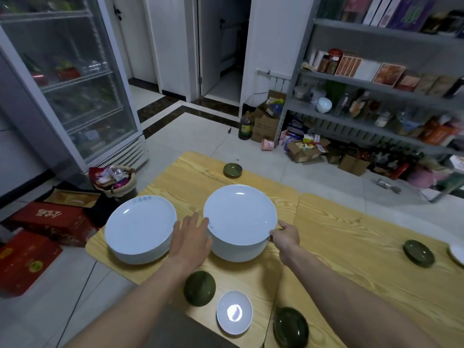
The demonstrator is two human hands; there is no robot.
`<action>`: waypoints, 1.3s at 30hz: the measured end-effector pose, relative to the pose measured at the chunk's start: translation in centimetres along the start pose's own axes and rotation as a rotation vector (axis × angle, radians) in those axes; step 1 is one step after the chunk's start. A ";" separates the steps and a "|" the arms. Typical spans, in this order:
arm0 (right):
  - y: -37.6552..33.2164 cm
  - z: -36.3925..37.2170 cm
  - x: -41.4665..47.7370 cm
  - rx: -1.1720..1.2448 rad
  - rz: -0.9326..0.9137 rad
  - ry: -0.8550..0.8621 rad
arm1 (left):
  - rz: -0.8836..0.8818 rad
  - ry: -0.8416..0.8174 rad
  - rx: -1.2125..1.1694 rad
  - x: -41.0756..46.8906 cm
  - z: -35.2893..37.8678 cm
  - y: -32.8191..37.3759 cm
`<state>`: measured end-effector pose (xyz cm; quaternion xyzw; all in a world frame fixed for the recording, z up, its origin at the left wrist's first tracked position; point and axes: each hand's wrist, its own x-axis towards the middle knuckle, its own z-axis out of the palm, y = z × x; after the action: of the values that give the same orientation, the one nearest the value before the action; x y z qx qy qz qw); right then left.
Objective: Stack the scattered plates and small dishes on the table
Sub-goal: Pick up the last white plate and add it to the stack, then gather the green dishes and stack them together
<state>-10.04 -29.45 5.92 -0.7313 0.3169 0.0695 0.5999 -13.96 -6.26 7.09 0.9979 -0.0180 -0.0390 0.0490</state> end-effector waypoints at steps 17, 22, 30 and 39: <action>-3.9 -0.4 -1.8 -1.221 -0.734 -0.151 | 0.111 -0.008 0.035 3.0 -2.2 1.6; -6.4 -0.6 -1.0 -1.425 -0.811 -0.133 | 0.129 0.042 0.072 4.3 -4.1 3.9; -8.9 -0.9 1.8 -1.468 -0.844 -0.129 | 0.098 0.063 0.120 7.7 -5.3 5.9; -11.6 2.0 6.1 -1.450 -0.808 -0.142 | 0.131 0.040 0.127 14.2 -5.1 5.0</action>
<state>1.70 -29.03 12.09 -0.9876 -0.1320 0.0818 -0.0222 0.47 -11.32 11.53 0.9962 -0.0849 -0.0144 -0.0115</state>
